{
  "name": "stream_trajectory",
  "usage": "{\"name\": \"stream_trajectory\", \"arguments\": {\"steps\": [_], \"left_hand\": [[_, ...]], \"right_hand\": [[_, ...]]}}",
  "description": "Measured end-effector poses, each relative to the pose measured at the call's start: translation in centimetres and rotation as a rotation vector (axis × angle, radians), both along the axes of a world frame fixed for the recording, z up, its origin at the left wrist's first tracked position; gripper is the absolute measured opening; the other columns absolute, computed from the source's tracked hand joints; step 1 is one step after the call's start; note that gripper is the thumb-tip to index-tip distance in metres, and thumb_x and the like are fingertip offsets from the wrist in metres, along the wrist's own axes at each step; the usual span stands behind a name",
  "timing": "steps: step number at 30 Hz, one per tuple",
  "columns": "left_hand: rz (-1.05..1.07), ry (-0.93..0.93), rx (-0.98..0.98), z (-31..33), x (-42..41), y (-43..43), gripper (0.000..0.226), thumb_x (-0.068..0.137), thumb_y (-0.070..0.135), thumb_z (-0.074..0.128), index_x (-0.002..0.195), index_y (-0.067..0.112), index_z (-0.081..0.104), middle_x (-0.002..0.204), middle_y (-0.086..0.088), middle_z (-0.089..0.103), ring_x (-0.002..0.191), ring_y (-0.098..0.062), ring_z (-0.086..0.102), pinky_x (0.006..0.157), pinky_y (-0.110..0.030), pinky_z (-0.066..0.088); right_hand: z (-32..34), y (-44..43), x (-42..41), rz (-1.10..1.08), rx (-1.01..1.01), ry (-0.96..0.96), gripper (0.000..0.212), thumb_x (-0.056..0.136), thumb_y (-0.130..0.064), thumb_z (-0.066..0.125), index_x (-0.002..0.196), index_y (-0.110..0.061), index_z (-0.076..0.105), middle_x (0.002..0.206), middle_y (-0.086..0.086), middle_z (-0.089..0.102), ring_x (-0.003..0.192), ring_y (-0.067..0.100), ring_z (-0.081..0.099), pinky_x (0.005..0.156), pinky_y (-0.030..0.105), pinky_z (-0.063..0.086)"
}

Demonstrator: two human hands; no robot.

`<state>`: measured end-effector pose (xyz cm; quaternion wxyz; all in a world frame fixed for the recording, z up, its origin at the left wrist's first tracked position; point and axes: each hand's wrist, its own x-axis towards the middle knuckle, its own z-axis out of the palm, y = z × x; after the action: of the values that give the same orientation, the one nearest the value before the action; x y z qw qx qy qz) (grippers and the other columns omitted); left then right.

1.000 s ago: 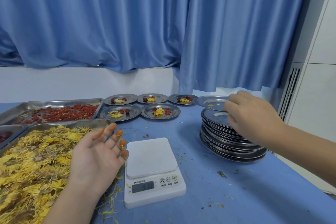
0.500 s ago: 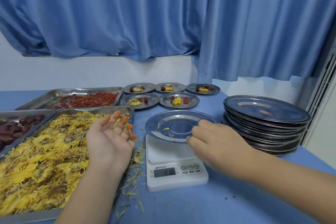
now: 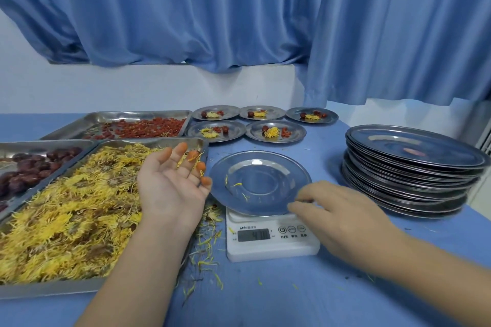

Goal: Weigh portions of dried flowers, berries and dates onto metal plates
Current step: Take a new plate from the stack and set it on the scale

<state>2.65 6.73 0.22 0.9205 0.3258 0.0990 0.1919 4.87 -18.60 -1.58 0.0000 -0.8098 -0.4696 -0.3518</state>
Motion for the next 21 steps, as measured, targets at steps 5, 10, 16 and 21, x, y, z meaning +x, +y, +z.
{"name": "stream_trajectory", "arguments": {"steps": [5,10,16,21], "left_hand": [[0.000,0.015,0.016,-0.1,0.0,-0.1,0.024,0.086,0.033,0.049,0.096,0.018,0.064,0.076,0.001,0.063,0.069,-0.017,0.054,0.062,-0.029,0.039],[0.015,0.010,0.050,-0.1,-0.1,0.0,0.022,0.085,0.033,0.049,0.093,0.018,0.064,0.076,0.001,0.062,0.070,-0.018,0.053,0.060,-0.028,0.039],[0.020,0.004,0.066,0.0,-0.1,0.0,0.023,0.084,0.032,0.050,0.091,0.018,0.066,0.083,-0.001,0.060,0.071,-0.018,0.052,0.059,-0.028,0.038],[0.022,0.001,0.087,0.0,-0.3,-0.1,0.022,0.085,0.032,0.049,0.090,0.018,0.066,0.083,0.000,0.059,0.069,-0.018,0.051,0.060,-0.028,0.038]], "right_hand": [[-2.5,-2.3,-0.2,-0.047,0.175,0.090,0.012,0.079,-0.009,0.063,0.084,-0.012,0.074,0.068,0.002,0.060,0.053,0.027,0.056,0.047,0.029,0.047],[-2.6,-2.6,-0.9,-0.048,0.249,0.305,0.029,0.090,-0.033,0.047,0.091,-0.019,0.072,0.071,-0.009,0.066,0.058,0.017,0.062,0.051,0.025,0.048],[-3.3,-1.8,-1.2,-0.173,0.022,0.488,0.043,0.084,-0.069,0.029,0.107,-0.038,0.048,0.067,-0.024,0.047,0.059,0.005,0.046,0.050,0.020,0.025],[-3.4,-1.9,-1.2,-0.165,0.098,0.548,0.048,0.080,-0.074,0.026,0.109,-0.041,0.045,0.057,-0.019,0.043,0.053,-0.006,0.040,0.048,0.012,0.023]]}}
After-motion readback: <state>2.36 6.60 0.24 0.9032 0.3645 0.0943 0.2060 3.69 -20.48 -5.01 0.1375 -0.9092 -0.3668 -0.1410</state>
